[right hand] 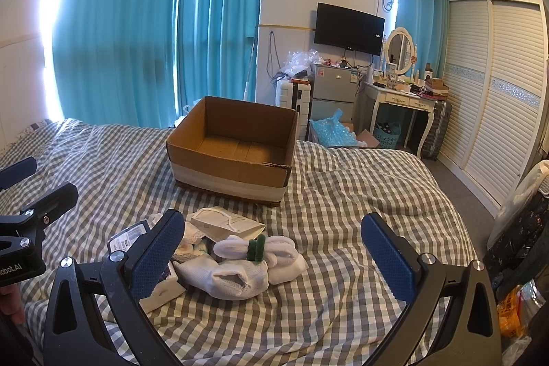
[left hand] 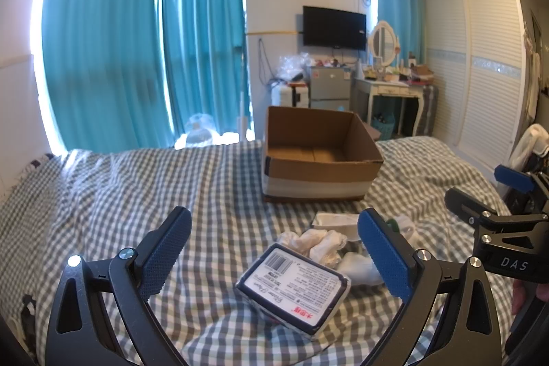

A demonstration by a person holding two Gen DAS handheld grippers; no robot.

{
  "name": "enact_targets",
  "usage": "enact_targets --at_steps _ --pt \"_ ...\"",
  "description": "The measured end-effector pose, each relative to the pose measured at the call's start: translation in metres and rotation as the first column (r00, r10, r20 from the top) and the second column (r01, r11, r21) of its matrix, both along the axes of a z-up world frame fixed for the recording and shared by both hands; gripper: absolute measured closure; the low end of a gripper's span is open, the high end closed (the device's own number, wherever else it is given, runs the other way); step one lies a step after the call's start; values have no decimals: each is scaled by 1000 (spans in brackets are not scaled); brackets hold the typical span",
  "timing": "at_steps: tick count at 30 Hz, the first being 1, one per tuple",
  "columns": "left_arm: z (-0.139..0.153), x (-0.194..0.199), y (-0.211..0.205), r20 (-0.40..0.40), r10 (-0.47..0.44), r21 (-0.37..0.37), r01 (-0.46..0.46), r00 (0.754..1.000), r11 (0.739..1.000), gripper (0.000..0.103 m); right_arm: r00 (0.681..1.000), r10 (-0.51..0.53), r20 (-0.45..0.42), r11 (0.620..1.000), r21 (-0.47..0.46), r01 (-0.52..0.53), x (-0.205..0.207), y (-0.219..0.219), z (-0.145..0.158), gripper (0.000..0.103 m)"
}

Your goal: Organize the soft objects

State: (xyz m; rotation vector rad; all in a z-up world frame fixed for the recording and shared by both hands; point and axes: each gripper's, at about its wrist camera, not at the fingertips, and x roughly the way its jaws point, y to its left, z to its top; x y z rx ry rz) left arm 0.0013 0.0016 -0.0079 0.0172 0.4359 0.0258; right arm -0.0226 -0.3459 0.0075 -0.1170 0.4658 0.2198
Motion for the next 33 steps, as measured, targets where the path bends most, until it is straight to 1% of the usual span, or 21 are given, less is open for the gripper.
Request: enact_targets --at_steps 26,33 --pt "0 -1 1 6 7 -6 -7 1000 1000 4 1000 -2 0 1000 -1 2 0 0 0 0" --pt "3 -3 2 -5 26 -3 -26 1000 1000 4 1000 -15 -13 1000 -23 15 2 1 0 0"
